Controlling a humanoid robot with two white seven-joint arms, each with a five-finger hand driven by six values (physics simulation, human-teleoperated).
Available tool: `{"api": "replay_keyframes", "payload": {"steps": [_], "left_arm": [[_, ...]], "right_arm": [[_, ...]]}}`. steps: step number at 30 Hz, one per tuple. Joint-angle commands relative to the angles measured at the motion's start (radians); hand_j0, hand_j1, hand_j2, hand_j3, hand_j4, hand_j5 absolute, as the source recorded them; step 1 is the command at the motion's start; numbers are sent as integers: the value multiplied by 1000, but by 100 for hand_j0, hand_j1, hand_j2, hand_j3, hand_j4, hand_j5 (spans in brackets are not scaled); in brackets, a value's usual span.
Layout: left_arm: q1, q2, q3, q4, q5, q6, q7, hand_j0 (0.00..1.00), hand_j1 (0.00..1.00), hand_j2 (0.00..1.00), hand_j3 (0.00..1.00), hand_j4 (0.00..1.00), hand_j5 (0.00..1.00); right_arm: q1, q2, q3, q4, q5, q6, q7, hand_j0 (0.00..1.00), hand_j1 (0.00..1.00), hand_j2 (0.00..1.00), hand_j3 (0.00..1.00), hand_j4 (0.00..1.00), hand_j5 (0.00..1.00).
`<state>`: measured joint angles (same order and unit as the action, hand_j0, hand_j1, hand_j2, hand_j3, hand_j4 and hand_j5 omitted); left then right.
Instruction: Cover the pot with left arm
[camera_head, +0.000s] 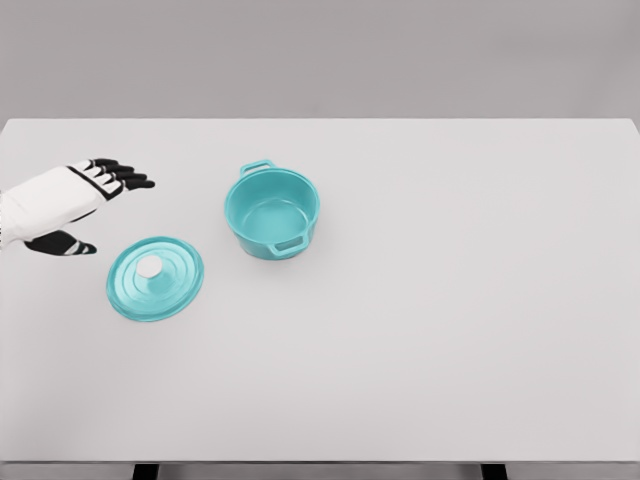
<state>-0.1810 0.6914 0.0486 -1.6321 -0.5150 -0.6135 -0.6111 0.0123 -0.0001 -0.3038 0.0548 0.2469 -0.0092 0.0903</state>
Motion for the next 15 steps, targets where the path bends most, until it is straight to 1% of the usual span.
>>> {"api": "replay_keyframes", "payload": {"steps": [1, 2, 5, 6, 9, 12, 15], "left_arm": [[2, 2, -15, -6, 9, 3, 0, 96, 96, 96, 96, 96, 96], [2, 2, -15, -6, 9, 3, 0, 94, 94, 94, 94, 94, 94], [8, 3, -29, -9, 9, 3, 0, 81, 81, 81, 81, 81, 81], [9, 5, -33, -12, 12, 3, 0, 80, 80, 80, 80, 80, 80], [9, 7, -59, -15, 13, 3, 0, 80, 80, 80, 80, 80, 80], [15, 36, -75, -14, 13, 3, 0, 79, 79, 79, 79, 79, 79], [17, 68, -110, -14, 24, 3, 0, 73, 73, 73, 73, 73, 73]], "right_arm": [[-2, 0, 0, 0, 0, 0, 0, 100, 100, 100, 100, 100, 100], [0, 0, 0, 0, 0, 0, 0, 100, 100, 100, 100, 100, 100], [-2, 0, 0, 0, 0, 0, 0, 100, 100, 100, 100, 100, 100], [0, 0, 0, 0, 0, 0, 0, 100, 100, 100, 100, 100, 100], [0, 0, 0, -1, 0, 0, 0, 100, 100, 100, 100, 100, 100], [0, 0, 0, 0, 0, 0, 0, 100, 100, 100, 100, 100, 100], [0, 0, 0, 0, 0, 0, 0, 100, 100, 100, 100, 100, 100]]}}
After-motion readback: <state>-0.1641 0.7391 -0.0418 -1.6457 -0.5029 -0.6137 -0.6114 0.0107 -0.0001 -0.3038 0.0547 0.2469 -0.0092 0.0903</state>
